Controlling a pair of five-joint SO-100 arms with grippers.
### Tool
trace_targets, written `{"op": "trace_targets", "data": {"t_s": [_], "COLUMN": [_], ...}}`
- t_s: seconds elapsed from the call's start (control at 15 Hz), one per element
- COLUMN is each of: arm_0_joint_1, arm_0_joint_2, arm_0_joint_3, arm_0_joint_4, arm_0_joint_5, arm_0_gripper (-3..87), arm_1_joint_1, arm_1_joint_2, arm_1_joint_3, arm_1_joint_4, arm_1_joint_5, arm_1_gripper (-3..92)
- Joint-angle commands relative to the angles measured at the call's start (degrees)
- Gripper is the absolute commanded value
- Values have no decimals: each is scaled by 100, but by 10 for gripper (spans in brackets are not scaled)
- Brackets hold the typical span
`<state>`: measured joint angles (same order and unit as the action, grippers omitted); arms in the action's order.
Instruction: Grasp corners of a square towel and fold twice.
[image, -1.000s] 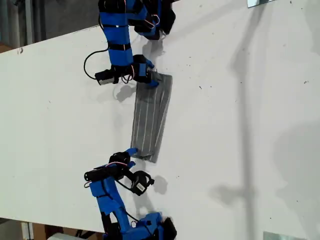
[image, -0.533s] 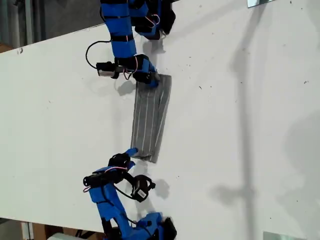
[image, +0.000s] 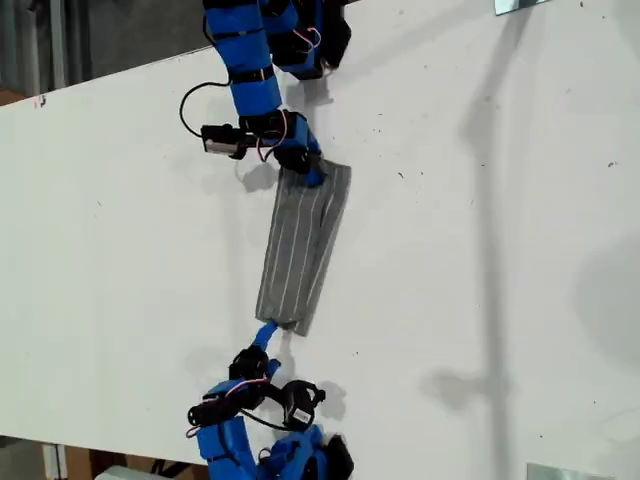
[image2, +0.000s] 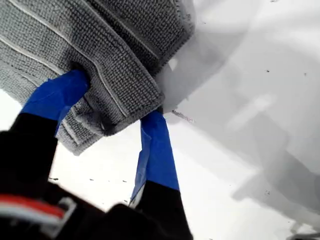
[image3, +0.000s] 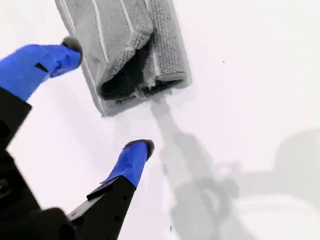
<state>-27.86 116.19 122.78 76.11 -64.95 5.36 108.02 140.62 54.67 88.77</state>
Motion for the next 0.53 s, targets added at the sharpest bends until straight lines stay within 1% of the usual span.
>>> {"op": "trace_targets", "data": {"t_s": [0.0, 0.13, 0.2, 0.33, 0.47], "arm_0_joint_1": [-114, -97, -105, -114, -114], "arm_0_joint_2": [1354, 1846, 2145, 2769, 3357], "arm_0_joint_3": [1081, 1538, 1872, 2654, 3234], "arm_0_joint_4": [-316, -343, -448, -642, -650], "arm_0_joint_5": [-422, -633, -782, -1037, -1213], "arm_0_gripper": [359, 338, 329, 311, 296], "arm_1_joint_1": [-88, -97, -97, -105, -114], "arm_1_joint_2": [185, 176, 158, 132, 70], "arm_1_joint_3": [-18, -18, -18, -18, 0], "arm_1_joint_4": [-97, -149, -149, -141, -132], "arm_1_joint_5": [105, 141, 176, 272, 404], "arm_1_gripper": [267, 235, 213, 198, 132]}}
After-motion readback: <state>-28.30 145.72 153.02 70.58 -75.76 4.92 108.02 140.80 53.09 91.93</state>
